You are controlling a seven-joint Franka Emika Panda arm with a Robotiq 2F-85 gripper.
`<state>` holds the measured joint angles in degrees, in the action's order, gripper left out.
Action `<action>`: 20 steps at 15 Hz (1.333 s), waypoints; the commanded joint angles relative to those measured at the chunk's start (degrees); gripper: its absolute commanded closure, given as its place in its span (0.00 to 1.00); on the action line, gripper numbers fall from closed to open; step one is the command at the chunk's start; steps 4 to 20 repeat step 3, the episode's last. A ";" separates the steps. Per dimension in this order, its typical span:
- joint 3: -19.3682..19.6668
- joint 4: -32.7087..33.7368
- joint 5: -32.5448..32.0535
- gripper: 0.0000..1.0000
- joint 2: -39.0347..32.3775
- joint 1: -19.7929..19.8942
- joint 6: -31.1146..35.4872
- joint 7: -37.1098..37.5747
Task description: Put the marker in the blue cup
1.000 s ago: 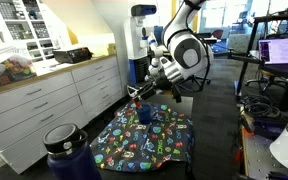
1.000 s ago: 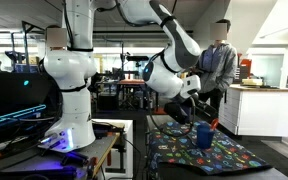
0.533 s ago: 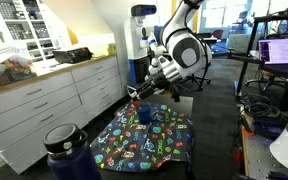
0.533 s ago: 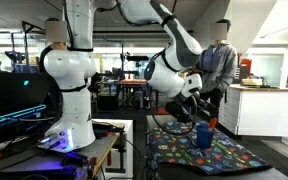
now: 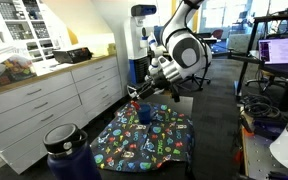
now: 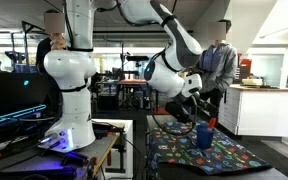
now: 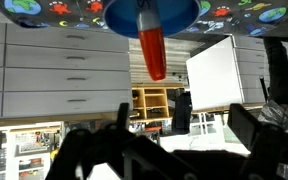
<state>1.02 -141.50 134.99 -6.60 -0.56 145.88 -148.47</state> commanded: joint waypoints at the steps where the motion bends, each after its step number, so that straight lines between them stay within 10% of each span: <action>1: 0.68 0.00 -0.24 0.00 0.04 -0.64 -0.02 0.27; 20: 0.68 0.00 -0.24 0.00 0.04 -0.64 -0.02 0.27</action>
